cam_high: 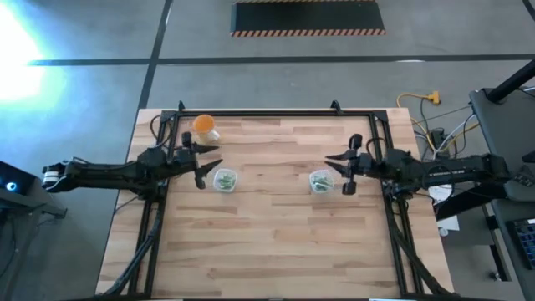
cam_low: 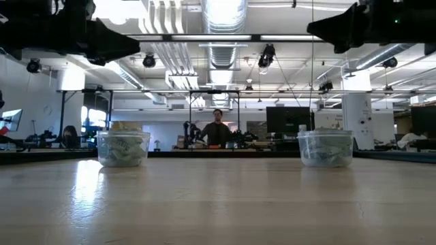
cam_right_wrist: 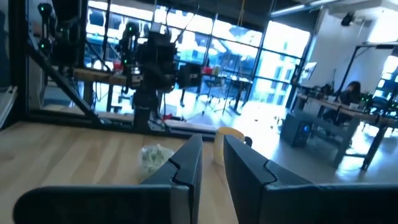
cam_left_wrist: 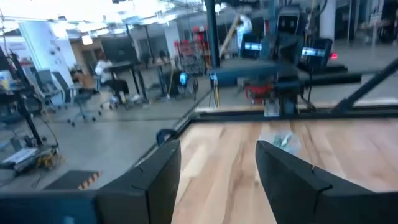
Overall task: Pick and place Stevia / Truvia into bins
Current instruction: Return to Home Position
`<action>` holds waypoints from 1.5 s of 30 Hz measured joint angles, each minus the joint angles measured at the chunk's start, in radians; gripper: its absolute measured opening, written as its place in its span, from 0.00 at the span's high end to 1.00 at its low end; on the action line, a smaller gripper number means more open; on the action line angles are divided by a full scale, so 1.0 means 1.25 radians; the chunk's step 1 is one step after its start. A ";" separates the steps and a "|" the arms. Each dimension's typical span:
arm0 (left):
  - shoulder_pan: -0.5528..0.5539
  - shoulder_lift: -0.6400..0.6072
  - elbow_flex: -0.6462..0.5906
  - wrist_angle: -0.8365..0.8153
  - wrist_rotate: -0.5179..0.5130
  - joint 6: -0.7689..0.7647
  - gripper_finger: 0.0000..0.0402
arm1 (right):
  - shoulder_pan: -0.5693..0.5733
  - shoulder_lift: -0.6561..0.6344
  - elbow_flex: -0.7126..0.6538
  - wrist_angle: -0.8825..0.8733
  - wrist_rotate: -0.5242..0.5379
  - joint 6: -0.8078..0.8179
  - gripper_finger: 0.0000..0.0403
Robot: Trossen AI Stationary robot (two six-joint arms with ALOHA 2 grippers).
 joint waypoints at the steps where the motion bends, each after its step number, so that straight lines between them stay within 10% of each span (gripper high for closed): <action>1: -0.003 -0.010 -0.012 0.017 0.000 -0.001 0.52 | 0.000 -0.018 -0.010 -0.001 0.000 0.000 0.86; 23: -0.057 -0.227 -0.091 -0.147 -0.028 -0.016 0.52 | 0.038 -0.107 -0.050 -0.061 0.018 0.002 0.86; 45: -0.062 -0.375 -0.117 -0.232 -0.023 -0.017 0.52 | 0.067 -0.482 -0.127 -0.233 0.020 -0.019 0.86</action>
